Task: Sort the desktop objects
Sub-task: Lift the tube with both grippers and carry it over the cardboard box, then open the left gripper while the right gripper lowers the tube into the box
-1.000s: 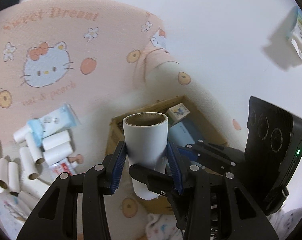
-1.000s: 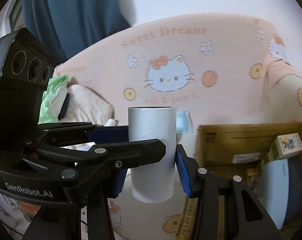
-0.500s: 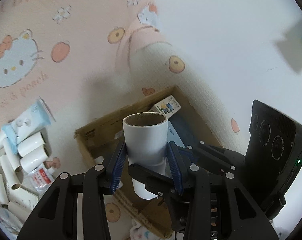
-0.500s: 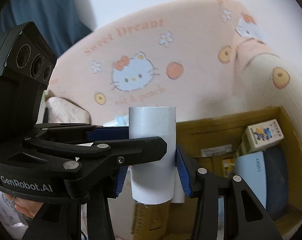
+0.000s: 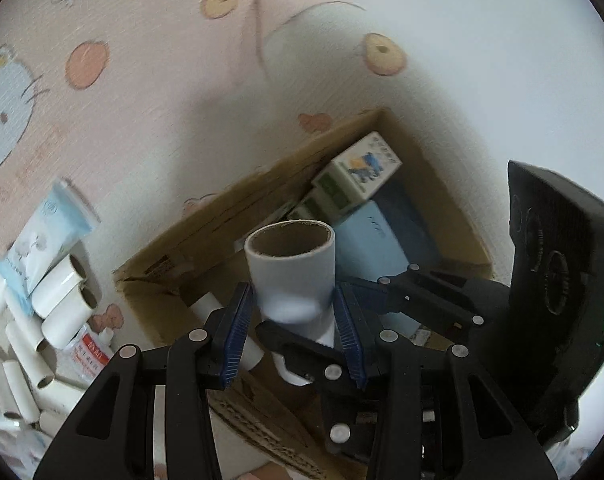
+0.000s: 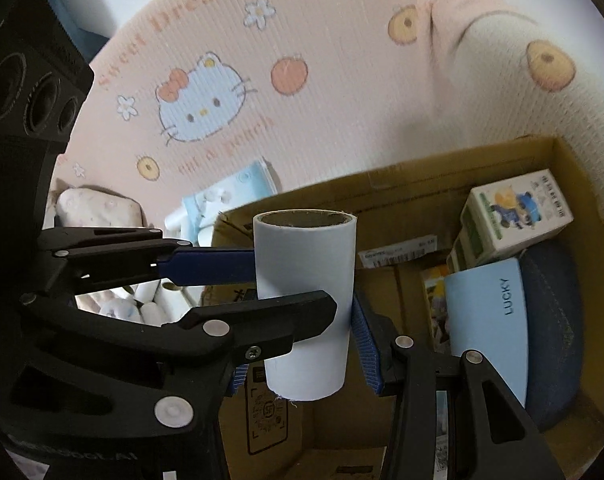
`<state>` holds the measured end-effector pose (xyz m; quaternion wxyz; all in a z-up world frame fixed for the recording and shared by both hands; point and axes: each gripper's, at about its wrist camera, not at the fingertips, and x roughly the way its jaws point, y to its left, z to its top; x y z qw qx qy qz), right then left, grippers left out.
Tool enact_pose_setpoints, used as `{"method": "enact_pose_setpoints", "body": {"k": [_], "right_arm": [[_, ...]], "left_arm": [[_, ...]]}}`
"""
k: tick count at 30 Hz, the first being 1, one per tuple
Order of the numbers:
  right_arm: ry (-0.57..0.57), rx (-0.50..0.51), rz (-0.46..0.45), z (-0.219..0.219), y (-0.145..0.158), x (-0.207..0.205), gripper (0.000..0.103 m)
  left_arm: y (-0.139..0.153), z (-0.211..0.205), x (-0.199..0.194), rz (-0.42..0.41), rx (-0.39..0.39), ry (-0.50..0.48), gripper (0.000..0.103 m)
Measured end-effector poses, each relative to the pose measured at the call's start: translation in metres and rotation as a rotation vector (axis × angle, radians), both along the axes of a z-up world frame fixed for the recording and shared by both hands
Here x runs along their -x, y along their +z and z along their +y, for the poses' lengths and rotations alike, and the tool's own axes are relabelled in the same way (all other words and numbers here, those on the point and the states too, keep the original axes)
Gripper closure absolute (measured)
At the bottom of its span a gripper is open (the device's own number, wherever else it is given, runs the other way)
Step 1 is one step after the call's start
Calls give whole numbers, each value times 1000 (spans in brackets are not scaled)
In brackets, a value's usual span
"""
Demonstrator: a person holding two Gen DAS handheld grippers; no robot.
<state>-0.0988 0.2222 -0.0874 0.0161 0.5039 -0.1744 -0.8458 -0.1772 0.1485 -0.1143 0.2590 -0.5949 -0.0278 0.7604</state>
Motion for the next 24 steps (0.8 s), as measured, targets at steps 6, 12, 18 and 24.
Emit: {"method": "enact_pose_setpoints", "body": {"k": [6, 12, 18, 24], "right_arm": [[-9, 59, -53, 6, -20, 10, 60], [38, -11, -118, -6, -38, 23, 60], [33, -27, -248, -6, -69, 36, 60], [39, -98, -419, -9, -108, 46, 60]], "left_arm": [[-3, -21, 7, -19, -46, 35, 78], [-10, -28, 14, -8, -85, 44, 98], [-11, -32, 18, 30, -80, 51, 98], [-9, -34, 16, 70, -62, 28, 98]]}}
